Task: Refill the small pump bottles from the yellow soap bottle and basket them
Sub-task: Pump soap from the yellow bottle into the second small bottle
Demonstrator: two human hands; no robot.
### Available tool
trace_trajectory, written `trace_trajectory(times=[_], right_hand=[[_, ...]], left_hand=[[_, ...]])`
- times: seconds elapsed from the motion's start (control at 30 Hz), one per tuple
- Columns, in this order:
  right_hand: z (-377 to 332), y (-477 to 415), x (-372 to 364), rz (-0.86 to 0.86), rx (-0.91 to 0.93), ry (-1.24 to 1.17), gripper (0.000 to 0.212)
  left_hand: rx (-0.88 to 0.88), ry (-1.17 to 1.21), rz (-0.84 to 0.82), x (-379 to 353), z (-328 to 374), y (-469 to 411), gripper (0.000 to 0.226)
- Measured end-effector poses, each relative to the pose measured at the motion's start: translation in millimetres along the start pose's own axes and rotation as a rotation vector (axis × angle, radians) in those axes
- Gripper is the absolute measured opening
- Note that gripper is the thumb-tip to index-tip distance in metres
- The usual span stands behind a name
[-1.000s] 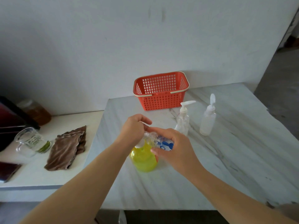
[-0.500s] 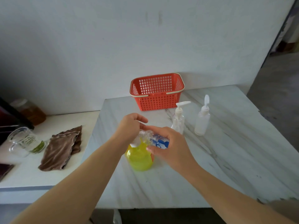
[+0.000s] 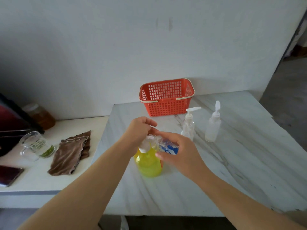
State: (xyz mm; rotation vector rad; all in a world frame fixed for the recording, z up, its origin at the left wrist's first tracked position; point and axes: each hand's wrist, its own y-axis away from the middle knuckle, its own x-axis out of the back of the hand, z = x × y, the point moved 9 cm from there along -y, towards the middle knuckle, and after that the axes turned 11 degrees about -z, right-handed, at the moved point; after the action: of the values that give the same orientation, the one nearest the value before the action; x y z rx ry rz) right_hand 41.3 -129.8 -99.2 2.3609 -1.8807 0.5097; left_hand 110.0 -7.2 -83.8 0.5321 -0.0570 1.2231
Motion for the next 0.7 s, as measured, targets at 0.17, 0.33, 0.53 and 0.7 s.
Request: trace_trajectory(times=[0.17,0.33,0.53,0.7], right_hand=[[2.3,0.8,2.4,0.032,-0.013,0.053,0.055],[11.3,0.7,0.6,0.014,-0.033,0.075,0.056],[6.0,0.9,0.6,0.023,-0.029,0.08,0.052],[-1.6,3.8,5.1,0.037,-0.017,0.079,0.052]], left_hand=[[0.005,-0.071,0.028,-0.8,-6.4,-6.2,0.036],[0.0,-0.104,0.052,-4.5,-9.9,-8.4,0.039],[0.036,-0.126,0.038,-2.9,-8.7,-3.0,0.038],[0.045,-0.131,-0.071,-11.3,2.3,1.3,0.03]])
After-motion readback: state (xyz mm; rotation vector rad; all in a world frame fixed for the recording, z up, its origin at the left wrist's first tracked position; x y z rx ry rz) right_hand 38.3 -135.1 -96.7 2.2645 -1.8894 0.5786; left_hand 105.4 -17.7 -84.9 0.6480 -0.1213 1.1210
